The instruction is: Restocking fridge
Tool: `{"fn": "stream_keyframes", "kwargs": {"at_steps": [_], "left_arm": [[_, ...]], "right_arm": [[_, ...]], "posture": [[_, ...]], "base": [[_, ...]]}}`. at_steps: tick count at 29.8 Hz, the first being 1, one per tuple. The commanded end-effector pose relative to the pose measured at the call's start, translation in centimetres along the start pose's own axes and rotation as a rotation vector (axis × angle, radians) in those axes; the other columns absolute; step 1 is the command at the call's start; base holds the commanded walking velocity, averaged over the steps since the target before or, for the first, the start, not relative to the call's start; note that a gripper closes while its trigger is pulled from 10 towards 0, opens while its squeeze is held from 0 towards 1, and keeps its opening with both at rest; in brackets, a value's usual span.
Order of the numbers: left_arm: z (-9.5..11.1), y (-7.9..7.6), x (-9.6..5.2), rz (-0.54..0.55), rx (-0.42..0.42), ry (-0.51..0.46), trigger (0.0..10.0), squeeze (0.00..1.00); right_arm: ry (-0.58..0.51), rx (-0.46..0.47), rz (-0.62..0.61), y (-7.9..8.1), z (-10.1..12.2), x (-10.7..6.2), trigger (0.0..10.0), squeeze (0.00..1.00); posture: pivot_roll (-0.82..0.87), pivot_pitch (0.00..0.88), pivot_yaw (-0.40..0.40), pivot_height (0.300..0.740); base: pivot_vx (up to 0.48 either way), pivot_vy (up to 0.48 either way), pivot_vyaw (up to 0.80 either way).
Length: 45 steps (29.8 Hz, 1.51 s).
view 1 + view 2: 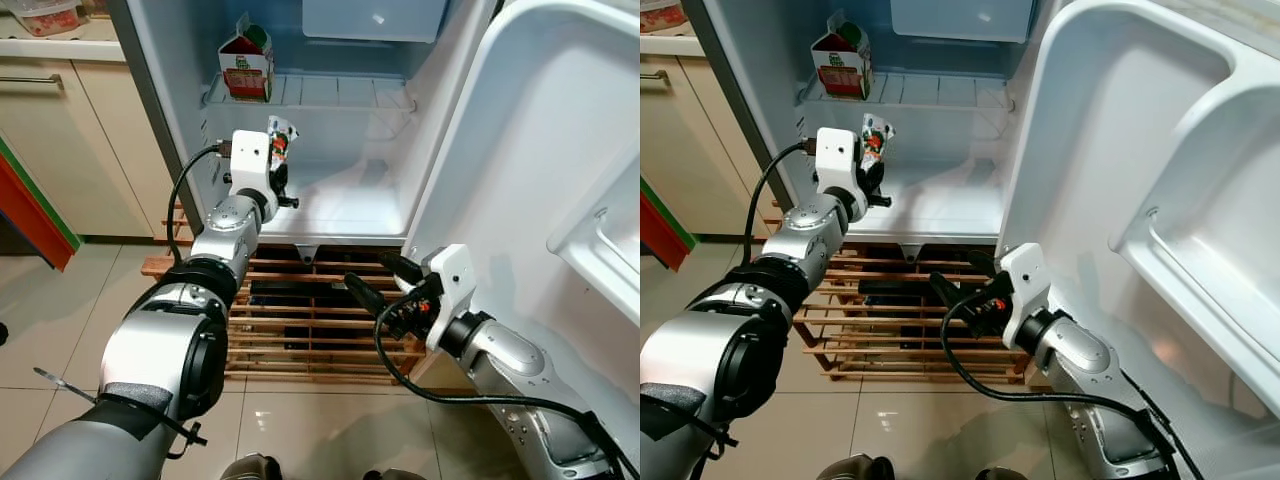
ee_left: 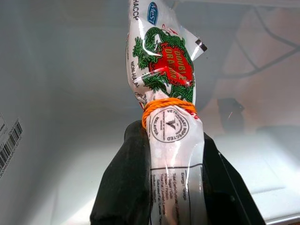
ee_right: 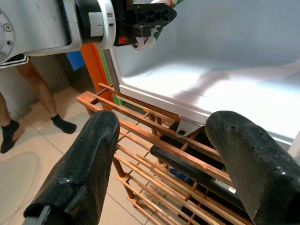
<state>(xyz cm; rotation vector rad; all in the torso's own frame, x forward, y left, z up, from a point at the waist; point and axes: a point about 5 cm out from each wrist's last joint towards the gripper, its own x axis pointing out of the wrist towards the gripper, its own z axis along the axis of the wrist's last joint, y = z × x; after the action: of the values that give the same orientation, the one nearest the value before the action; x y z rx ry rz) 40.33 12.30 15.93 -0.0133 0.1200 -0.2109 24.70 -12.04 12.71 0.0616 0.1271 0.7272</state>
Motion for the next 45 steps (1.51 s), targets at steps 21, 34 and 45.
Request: {"fn": "stream_keyframes", "kwargs": {"at_steps": [21, 34, 45], "left_arm": [[-0.11, -0.24, 0.00, -0.009, -0.023, -0.008, 0.0, 0.00], [0.05, -0.23, 0.03, -0.001, 0.010, -0.013, 0.0, 0.00], [-0.43, -0.66, 0.15, 0.008, 0.012, 0.042, 0.0, 0.00]], "right_arm": [[0.004, 0.019, -0.024, -0.44, -0.38, 0.05, 10.0, 0.00], [0.008, 0.020, -0.019, -0.48, -0.58, 0.23, 10.0, 0.00], [0.006, 0.018, -0.010, -0.28, -0.42, 0.15, 10.0, 0.00]], "posture": [[-0.15, 0.044, -0.013, 0.740], [-0.14, 0.029, -0.014, 0.740], [-0.16, 0.044, -0.012, 0.740]], "base": [[0.000, 0.160, 0.00], [0.000, 0.092, 0.00], [0.000, 0.000, 0.00]]}}
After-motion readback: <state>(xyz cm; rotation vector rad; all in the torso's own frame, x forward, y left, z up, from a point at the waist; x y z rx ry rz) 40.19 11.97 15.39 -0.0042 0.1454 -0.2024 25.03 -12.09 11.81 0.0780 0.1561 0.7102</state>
